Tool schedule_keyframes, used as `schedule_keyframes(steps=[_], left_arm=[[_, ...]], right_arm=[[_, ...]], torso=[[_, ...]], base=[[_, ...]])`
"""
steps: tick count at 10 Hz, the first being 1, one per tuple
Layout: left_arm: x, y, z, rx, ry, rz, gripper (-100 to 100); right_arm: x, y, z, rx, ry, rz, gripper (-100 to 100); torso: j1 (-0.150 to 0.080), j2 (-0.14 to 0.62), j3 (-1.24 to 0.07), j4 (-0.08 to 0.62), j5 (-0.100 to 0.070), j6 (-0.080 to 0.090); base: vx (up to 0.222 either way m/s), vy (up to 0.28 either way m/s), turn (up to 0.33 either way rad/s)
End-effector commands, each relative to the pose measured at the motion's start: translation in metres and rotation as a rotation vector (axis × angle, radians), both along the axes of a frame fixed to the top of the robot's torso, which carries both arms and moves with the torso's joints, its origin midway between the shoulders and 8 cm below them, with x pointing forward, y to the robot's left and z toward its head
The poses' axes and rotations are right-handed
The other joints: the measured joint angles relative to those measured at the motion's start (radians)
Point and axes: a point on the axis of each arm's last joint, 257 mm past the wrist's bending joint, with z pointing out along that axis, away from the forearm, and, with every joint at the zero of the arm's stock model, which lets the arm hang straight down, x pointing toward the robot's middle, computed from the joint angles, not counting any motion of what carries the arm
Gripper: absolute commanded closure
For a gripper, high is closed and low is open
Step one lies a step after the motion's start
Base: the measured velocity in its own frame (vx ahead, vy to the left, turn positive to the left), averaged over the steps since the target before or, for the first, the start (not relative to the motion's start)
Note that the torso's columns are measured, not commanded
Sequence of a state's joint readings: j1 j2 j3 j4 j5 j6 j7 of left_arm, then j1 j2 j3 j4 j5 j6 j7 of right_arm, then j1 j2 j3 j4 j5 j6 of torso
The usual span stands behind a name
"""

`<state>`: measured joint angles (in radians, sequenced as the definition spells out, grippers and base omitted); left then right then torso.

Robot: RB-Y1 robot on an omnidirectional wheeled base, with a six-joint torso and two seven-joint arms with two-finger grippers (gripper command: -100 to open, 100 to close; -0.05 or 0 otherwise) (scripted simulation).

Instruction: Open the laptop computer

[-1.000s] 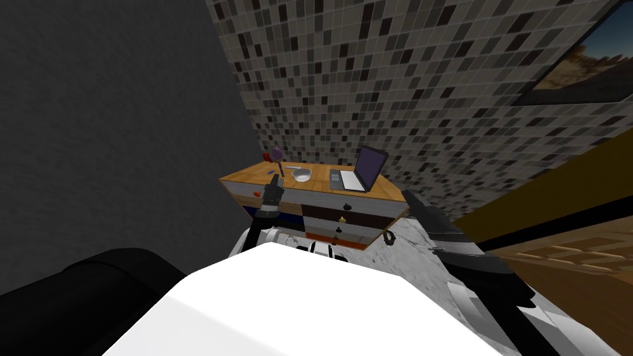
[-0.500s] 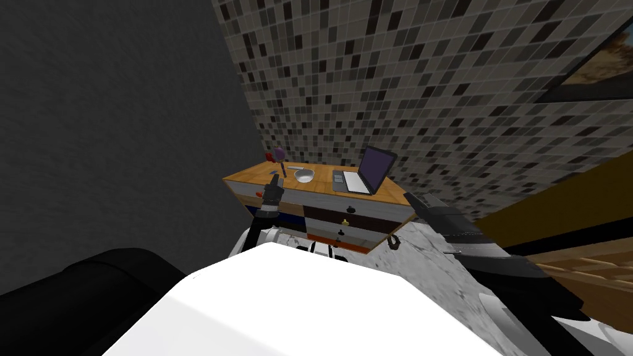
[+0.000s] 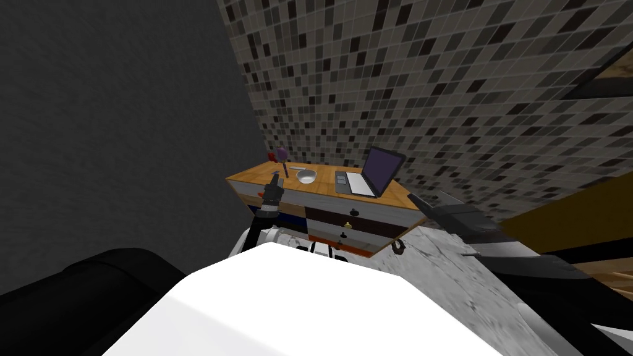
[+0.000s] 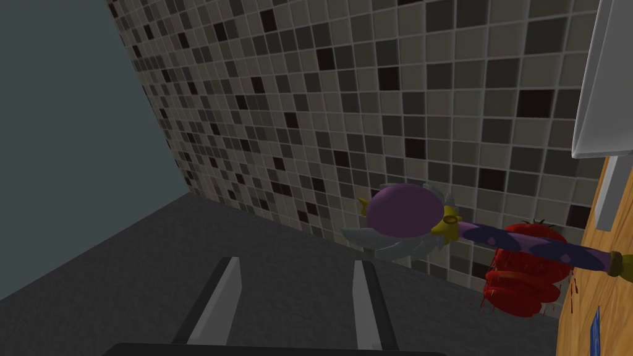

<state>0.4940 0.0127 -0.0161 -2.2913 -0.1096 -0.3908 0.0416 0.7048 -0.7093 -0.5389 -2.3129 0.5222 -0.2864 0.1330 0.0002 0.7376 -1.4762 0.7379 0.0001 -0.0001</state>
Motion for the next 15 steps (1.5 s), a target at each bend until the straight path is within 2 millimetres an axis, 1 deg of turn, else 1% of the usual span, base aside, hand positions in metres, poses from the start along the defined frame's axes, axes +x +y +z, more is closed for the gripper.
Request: schedule_keyframes(steps=[1,2,3,6,7,12,15], left_arm=[[0.000,0.000,0.000,0.000,0.000,0.000,0],[0.000,0.000,0.000,0.000,0.000,0.000,0],[0.000,0.000,0.000,0.000,0.000,0.000,0],[0.000,0.000,0.000,0.000,0.000,0.000,0],[0.000,0.000,0.000,0.000,0.000,0.000,0],[0.000,0.000,0.000,0.000,0.000,0.000,0],[0.000,0.000,0.000,0.000,0.000,0.000,0]], right_arm=[[0.003,-0.013,0.008,-0.167,0.006,-0.035,-100],[0.004,-0.018,0.012,-0.231,0.007,-0.050,-100],[0.005,-0.016,0.012,-0.237,0.008,-0.044,-100],[0.011,-0.028,0.027,-0.441,0.002,-0.080,-100],[0.012,-0.026,0.027,-0.448,0.003,-0.073,-100],[0.024,-0.036,0.057,-0.757,-0.031,-0.110,-100],[0.031,-0.036,0.071,-0.877,-0.053,-0.121,-100]], torso=[[0.000,0.000,0.000,0.000,0.000,0.000],[0.000,0.000,0.000,0.000,0.000,0.000],[0.000,0.000,0.000,0.000,0.000,0.000],[0.000,0.000,0.000,0.000,0.000,0.000],[0.000,0.000,0.000,0.000,0.000,0.000],[0.000,-0.001,-0.001,0.000,0.000,0.000],[0.000,0.001,0.001,0.000,0.000,0.000]], base=[[0.036,0.022,0.071],[0.037,0.016,0.070],[0.028,0.008,0.018],[0.032,0.016,0.063],[0.022,0.013,0.017],[0.032,0.014,0.061],[0.025,0.012,0.028]])
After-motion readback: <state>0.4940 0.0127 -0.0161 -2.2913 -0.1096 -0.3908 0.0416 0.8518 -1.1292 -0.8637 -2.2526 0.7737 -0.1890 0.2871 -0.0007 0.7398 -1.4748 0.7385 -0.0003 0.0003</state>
